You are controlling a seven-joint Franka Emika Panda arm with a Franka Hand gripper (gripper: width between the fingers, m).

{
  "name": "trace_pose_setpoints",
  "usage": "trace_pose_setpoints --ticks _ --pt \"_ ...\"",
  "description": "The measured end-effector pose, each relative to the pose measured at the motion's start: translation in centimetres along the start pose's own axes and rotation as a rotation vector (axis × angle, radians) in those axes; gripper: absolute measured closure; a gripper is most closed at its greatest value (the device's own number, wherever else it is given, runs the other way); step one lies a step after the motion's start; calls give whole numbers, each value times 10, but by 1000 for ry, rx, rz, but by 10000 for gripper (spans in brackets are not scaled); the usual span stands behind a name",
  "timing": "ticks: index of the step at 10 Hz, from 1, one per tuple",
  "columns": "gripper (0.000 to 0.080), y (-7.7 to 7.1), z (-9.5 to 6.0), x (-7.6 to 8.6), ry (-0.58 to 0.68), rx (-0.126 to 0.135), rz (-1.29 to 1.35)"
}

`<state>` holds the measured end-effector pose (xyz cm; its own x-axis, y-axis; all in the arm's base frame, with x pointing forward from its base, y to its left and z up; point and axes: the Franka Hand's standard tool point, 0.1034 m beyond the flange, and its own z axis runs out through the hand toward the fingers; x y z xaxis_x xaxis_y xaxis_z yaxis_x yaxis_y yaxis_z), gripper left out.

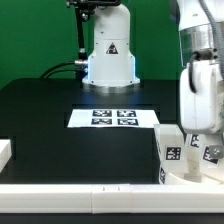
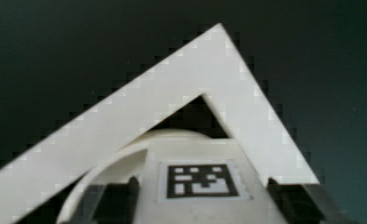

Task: Assemble stool

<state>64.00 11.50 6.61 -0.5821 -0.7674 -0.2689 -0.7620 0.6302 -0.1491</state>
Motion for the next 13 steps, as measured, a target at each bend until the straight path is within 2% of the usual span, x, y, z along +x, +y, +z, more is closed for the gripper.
trace_pose_setpoints --ticks 2,3,4,5,6,7,8,9,13 --pt "465 1 0 0 0 -1 -41" --pt "279 1 1 1 0 -2 -42" --pt "191 1 1 1 0 -2 -50" --pt "191 1 -2 0 -2 -13 -128" --pt "158 -2 -11 -6 -17 -12 -183" --pt "152 -6 -27 -15 -42 -7 -305" --pt "152 -10 -37 -19 -54 2 -400" --pt "151 -9 -38 -20 -59 -15 -586" --pt "151 -10 -37 -18 -54 -10 -857"
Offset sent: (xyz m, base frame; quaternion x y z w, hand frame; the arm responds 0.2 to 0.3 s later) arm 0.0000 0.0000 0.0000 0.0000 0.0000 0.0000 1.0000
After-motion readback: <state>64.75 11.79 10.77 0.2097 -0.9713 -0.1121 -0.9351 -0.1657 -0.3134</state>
